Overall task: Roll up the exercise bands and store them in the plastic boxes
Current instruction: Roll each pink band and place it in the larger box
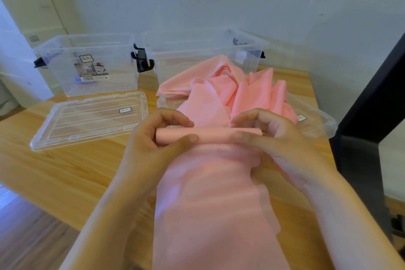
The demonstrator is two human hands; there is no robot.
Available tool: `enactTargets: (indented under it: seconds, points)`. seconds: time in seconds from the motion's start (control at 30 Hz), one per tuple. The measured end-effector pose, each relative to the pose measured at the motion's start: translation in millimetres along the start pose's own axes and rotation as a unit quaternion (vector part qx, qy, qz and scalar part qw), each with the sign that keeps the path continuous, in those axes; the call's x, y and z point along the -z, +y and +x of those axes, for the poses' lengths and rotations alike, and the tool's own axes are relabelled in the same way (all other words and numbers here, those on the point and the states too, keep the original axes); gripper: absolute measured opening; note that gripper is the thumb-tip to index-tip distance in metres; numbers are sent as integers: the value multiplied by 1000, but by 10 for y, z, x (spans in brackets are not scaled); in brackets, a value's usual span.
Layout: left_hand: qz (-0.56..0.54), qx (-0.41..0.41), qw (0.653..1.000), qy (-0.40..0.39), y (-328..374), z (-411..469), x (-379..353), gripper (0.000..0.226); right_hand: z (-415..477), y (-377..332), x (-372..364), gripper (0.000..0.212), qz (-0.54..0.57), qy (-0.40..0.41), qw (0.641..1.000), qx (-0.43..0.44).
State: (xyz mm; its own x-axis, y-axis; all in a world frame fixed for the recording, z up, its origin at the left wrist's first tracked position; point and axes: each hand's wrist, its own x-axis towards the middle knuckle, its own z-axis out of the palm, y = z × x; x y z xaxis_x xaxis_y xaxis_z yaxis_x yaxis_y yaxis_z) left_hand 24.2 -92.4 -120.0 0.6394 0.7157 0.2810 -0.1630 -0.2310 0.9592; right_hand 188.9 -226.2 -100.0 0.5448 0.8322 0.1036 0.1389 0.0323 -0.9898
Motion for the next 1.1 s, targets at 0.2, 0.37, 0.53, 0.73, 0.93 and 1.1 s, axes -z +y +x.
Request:
enactTargets:
  seconds: [0.2, 0.37, 0.53, 0.73, 0.93, 1.1]
  points:
    - [57, -29, 998, 2, -18, 14, -29, 23, 17, 38, -8, 9, 5, 14, 999, -40]
    - [26, 15, 1000, -8, -29, 18, -28, 21, 0, -7, 14, 17, 26, 29, 999, 9]
    - [2, 33, 999, -30, -4, 7, -36, 19, -1, -41, 4, 22, 59, 16, 997, 44]
    - [-10, -8, 1000, -14, 8, 8, -7, 19, -7, -22, 30, 28, 72, -15, 997, -3]
    - [3, -27, 1000, -1, -10, 11, -5, 22, -11, -1, -2, 24, 42, -25, 996, -69]
    - [-10, 1, 1000, -7, -12, 8, -16, 24, -17, -21, 10, 21, 37, -5, 999, -17]
